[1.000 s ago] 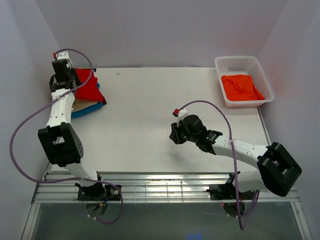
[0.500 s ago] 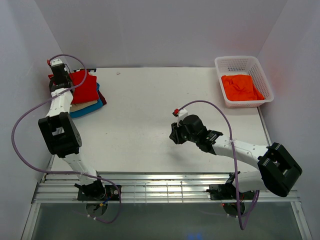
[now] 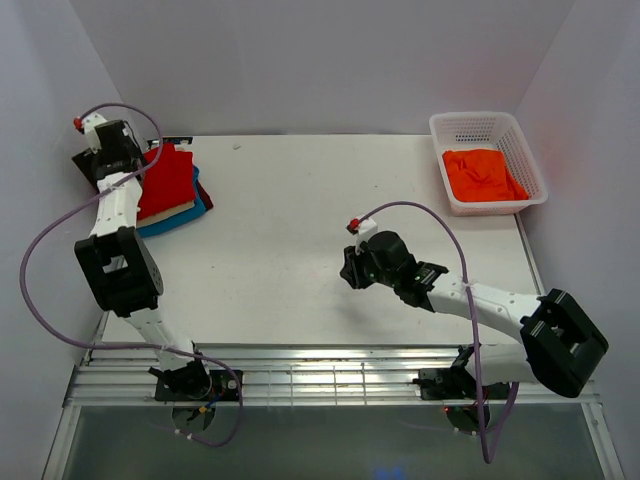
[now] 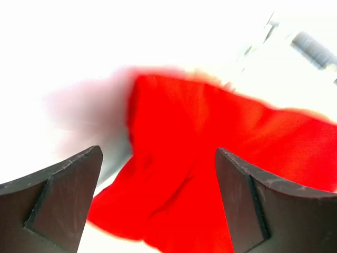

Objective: Fold and stack the t-shirts
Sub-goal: Put the neatly folded tshirt into the corner of the board with the left arm

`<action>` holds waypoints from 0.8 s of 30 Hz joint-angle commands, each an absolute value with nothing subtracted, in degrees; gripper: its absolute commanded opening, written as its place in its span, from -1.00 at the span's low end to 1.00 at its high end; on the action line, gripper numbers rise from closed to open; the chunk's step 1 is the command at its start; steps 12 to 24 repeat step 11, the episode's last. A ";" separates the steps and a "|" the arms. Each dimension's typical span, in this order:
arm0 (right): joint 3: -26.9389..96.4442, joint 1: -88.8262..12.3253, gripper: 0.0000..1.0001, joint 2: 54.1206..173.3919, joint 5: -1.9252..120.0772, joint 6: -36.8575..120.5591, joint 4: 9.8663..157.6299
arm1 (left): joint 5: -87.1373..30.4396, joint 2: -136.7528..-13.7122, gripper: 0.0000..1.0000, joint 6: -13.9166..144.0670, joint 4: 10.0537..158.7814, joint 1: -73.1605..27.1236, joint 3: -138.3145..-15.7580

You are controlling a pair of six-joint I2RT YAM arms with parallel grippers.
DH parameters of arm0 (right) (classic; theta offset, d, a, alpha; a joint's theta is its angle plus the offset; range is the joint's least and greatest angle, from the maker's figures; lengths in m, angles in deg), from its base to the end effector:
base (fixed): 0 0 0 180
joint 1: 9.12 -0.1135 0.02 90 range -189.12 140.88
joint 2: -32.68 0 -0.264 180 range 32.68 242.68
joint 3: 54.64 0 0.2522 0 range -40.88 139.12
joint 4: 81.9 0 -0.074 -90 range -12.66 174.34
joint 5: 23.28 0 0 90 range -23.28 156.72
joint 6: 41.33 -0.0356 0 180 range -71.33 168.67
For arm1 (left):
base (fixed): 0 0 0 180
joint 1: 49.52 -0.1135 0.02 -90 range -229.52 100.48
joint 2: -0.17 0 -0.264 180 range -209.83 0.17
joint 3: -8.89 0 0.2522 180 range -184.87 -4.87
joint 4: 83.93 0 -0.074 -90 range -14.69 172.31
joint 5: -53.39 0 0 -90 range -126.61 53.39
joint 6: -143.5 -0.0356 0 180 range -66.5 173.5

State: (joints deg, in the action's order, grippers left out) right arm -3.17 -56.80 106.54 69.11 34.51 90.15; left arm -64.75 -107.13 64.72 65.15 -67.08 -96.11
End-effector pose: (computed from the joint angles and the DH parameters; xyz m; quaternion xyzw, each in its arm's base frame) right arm 0.1858 0.2019 0.2157 -0.2402 0.8335 0.2400 0.4359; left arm 0.4132 0.1484 0.2977 -0.3240 0.7978 0.2390 0.4487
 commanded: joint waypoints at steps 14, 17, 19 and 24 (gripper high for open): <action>6.56 -57.38 -0.44 97.55 82.17 35.74 86.90 | -59.39 -70.76 0.96 70.62 68.87 -56.74 -94.70; 6.56 -57.38 -0.44 97.55 82.17 35.74 86.90 | -59.39 -70.76 0.96 70.62 68.87 -56.74 -94.70; 6.56 -57.38 -0.44 97.55 82.17 35.74 86.90 | -59.39 -70.76 0.96 70.62 68.87 -56.74 -94.70; 6.56 -57.38 -0.44 97.55 82.17 35.74 86.90 | -59.39 -70.76 0.96 70.62 68.87 -56.74 -94.70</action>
